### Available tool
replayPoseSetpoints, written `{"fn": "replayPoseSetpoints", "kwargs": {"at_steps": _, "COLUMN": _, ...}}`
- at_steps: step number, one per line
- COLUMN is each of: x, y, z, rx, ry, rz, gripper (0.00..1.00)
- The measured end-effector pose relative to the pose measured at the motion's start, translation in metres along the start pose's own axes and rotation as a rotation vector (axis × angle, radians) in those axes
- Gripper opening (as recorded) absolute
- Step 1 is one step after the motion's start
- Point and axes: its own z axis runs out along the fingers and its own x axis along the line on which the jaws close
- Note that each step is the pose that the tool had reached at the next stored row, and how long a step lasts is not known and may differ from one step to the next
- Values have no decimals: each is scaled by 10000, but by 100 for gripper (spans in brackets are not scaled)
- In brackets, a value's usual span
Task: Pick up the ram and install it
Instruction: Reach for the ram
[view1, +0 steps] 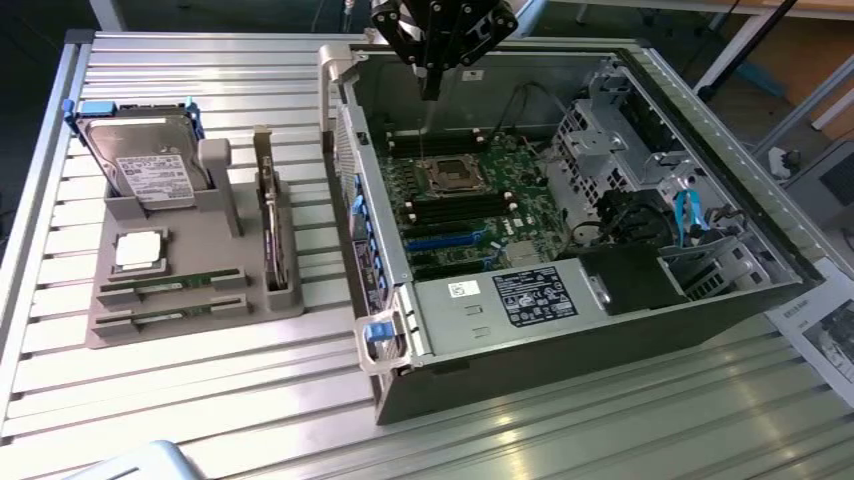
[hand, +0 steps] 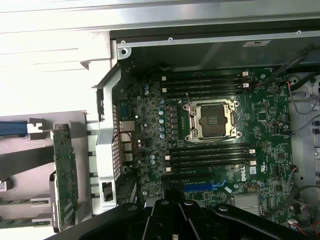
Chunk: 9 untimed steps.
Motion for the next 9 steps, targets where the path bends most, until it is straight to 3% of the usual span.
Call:
{"fn": "replayPoseSetpoints", "kwargs": {"at_steps": 7, "x": 58, "y": -5, "z": -2, "rx": 1, "ry": 0, "rz": -1, "gripper": 10}}
{"fn": "replayPoseSetpoints", "kwargs": {"at_steps": 9, "x": 143, "y": -11, "z": -4, "rx": 0, "ry": 0, "rz": 1, "gripper": 10}}
